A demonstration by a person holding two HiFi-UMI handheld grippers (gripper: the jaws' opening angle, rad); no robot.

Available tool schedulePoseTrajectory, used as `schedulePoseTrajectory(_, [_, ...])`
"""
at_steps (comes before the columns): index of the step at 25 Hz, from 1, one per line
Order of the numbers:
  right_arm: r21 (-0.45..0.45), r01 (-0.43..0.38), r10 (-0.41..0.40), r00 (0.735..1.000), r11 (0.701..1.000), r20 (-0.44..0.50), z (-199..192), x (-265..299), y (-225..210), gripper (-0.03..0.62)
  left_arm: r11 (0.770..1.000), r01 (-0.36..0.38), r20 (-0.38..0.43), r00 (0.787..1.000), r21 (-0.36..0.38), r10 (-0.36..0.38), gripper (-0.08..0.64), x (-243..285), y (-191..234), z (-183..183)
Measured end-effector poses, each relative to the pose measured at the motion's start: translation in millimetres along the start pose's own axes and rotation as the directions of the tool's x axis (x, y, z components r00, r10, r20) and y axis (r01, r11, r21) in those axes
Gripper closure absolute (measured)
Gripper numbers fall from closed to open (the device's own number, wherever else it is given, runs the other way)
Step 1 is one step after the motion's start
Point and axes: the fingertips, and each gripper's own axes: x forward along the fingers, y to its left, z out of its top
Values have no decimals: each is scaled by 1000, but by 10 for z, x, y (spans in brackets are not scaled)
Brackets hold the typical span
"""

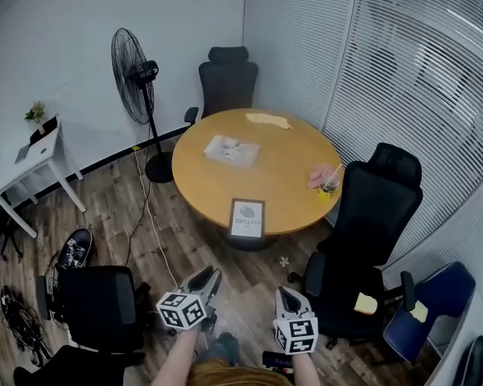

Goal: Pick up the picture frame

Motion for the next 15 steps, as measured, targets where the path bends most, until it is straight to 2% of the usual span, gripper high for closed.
schedulePoseTrajectory(8, [18,80,-80,997,997,-18,360,1043,-401,580,998,55,-43,998,-20,-56,439,997,588,522])
schedulePoseTrajectory(15, [-34,183,-184,982,983,-29,519,1366,-613,579,994,108,-92,990,-26,-110,439,1538,824,640])
